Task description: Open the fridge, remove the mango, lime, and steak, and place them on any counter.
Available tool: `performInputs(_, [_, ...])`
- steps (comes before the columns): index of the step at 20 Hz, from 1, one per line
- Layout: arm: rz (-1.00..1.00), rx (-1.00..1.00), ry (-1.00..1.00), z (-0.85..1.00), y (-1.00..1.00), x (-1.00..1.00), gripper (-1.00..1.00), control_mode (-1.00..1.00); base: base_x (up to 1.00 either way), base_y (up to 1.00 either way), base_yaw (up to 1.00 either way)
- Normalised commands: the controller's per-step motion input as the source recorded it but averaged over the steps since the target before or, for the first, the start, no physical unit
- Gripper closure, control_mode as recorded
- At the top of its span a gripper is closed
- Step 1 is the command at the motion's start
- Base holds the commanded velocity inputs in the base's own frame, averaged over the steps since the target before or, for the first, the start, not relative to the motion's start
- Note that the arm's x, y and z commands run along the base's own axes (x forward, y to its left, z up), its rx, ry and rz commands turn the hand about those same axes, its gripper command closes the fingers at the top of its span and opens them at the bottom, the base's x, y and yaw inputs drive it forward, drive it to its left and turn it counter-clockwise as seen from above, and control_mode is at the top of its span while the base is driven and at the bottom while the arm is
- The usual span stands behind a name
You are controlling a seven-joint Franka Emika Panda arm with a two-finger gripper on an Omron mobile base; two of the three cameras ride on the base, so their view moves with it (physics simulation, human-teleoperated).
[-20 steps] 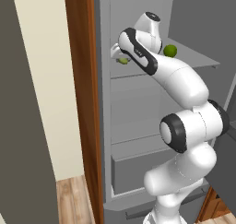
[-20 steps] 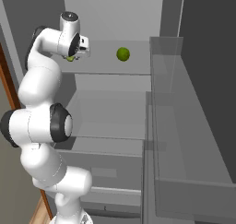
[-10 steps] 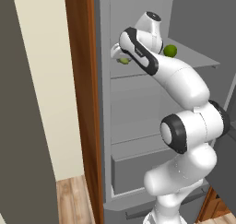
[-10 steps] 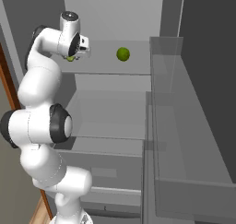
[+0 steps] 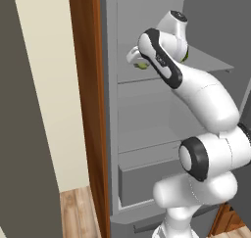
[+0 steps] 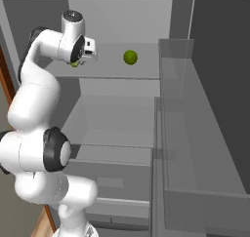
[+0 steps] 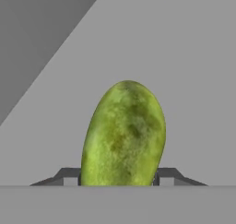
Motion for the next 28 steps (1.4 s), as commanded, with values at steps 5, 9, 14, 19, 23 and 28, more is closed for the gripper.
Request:
performInputs(5, [0.0,0.0,-0.22,0.14,-0.33,-1.0,1.0,-1.0,0.0,0.0,0.0])
performInputs(9, [0.0,0.0,-0.03,0.41,-0.23,-1.0,1.0,-1.0,0.0,0.0,0.0])
performInputs(14, [-0.01,0.0,-0.03,0.47,-0.2,-1.0,1.0,-1.0,0.0,0.0,0.0])
performInputs(19, [-0.13,0.0,0.01,0.46,-0.09,-0.82,1.0,-1.0,0.0,0.0,0.0])
performInputs(23, [-0.24,0.0,0.02,0.01,-0.09,-0.73,1.0,-1.0,0.0,0.0,0.0])
performInputs(28, [-0.15,0.0,0.0,0.0,-0.11,-0.42,1.0,-1.0,0.0,0.0,0.0])
